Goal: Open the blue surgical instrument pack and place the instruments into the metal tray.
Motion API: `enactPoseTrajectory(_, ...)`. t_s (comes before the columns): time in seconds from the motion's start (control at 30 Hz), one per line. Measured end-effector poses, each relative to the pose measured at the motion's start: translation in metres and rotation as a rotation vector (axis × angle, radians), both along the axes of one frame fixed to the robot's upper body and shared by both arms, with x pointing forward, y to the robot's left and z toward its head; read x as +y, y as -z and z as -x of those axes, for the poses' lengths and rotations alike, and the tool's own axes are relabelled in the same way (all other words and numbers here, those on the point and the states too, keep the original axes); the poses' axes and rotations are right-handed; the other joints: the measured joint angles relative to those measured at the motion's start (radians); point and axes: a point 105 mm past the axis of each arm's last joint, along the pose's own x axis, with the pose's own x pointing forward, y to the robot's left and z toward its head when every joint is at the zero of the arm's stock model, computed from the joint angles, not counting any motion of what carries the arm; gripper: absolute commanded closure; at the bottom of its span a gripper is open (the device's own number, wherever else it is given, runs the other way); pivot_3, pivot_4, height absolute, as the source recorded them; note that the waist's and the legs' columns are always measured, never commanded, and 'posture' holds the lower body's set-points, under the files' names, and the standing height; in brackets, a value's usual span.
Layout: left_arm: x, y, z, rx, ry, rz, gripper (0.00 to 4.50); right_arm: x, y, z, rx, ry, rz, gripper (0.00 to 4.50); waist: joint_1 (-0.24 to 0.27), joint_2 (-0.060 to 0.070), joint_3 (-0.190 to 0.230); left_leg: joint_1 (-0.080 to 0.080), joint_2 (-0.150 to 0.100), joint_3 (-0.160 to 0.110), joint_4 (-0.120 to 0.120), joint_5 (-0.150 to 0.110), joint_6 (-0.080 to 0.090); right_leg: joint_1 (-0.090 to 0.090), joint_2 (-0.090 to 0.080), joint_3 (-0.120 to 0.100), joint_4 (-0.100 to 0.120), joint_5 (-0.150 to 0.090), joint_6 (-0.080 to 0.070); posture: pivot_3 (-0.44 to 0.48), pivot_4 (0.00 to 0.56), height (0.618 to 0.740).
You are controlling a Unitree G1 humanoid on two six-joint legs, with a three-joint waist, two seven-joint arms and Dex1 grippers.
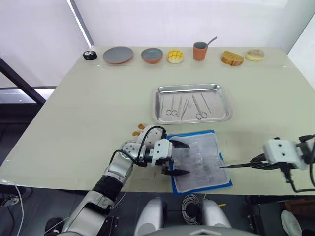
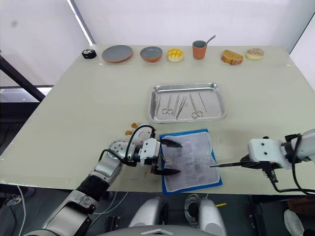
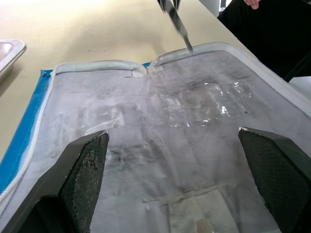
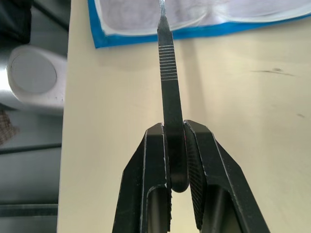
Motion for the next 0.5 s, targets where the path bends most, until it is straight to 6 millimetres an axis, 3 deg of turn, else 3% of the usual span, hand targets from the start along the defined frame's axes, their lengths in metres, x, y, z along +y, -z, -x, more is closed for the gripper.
enactPoseTrajectory(0.1,0.000,0.000,-0.001,-0.004,0.003,0.000,0.00,0.003,-0.021,-0.005,-0.001,0.062,-0.111,4.42,-0.002,0.001,0.000,0.000,0.000,0.000,0.000,0.000,0.000,0.001,0.000,0.000,0.000,0.000,0.000,0.000,0.150,0.740)
enactPoseTrajectory(0.2,0.001,0.001,-0.003,-0.008,0.002,0.001,0.00,0.027,-0.061,-0.030,-0.095,0.181,-0.355,4.42,-0.009,0.002,-0.001,0.001,0.001,0.000,0.000,0.000,0.000,0.001,0.000,0.000,0.000,0.000,0.000,0.000,0.150,0.740)
enactPoseTrajectory(0.33,0.000,0.001,-0.003,-0.011,0.003,0.009,0.00,0.057,-0.091,-0.076,-0.175,0.429,-0.563,4.42,-0.009,0.004,-0.003,0.000,0.000,0.000,0.000,0.000,0.000,-0.001,-0.001,0.001,0.000,0.000,-0.001,0.000,0.150,0.740)
enactPoseTrajectory(0.5,-0.003,0.000,-0.003,-0.024,0.006,0.019,0.00,0.080,-0.081,-0.115,-0.145,0.691,-0.678,4.42,0.006,0.006,-0.004,-0.002,0.000,-0.002,-0.001,0.000,0.000,-0.001,-0.002,-0.001,0.000,0.000,-0.001,0.000,0.150,0.740)
